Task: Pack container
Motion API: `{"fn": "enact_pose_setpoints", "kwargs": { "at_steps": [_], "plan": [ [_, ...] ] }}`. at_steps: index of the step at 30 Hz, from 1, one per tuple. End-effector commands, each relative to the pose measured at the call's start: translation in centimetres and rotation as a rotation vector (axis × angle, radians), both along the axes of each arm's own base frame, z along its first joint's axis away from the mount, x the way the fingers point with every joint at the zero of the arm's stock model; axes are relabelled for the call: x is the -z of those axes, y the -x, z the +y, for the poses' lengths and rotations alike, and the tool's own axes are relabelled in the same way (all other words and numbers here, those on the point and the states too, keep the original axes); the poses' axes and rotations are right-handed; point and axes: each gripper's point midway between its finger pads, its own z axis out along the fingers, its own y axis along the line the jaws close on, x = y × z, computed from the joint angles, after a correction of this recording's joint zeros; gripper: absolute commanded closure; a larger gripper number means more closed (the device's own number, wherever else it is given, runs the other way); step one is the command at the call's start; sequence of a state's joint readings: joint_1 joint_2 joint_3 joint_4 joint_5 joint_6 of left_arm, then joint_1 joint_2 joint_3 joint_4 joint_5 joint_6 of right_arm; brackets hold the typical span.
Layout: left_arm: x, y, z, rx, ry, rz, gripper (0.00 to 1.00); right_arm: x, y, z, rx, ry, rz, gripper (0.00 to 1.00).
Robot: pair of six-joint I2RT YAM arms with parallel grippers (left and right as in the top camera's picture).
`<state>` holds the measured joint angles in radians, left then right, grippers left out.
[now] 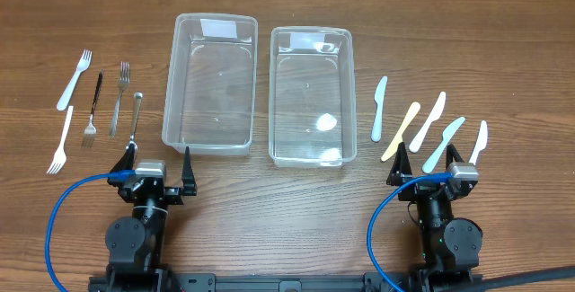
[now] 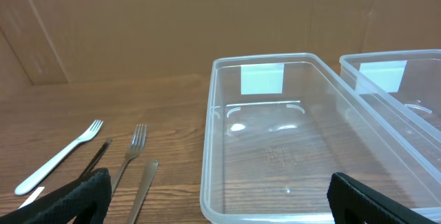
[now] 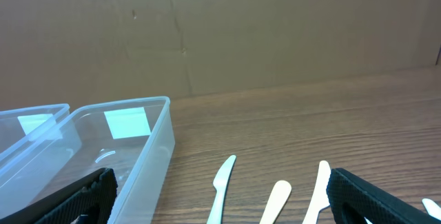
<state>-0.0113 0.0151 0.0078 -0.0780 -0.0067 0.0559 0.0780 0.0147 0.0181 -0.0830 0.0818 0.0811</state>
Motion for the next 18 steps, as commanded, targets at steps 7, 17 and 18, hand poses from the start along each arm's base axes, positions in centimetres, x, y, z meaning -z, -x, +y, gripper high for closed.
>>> {"fn": "enact_pose_setpoints", "kwargs": {
  "at_steps": [7,17,18],
  "plan": [
    [-0.3,0.0,-0.1,0.008,-0.034,-0.015,0.0,-0.2,0.0,-0.3,0.012,0.002,-0.018,0.0],
    [-2.3,0.1,0.3,-0.022,0.146,-0.079,0.0,-1.9,0.6,1.0,-0.047,-0.185,0.129,0.0],
    [-3.2,0.4,-0.1,-0.002,0.222,-0.063,0.0,-3.1,0.6,1.0,-0.043,-0.183,0.169,0.0]
  ]
}}
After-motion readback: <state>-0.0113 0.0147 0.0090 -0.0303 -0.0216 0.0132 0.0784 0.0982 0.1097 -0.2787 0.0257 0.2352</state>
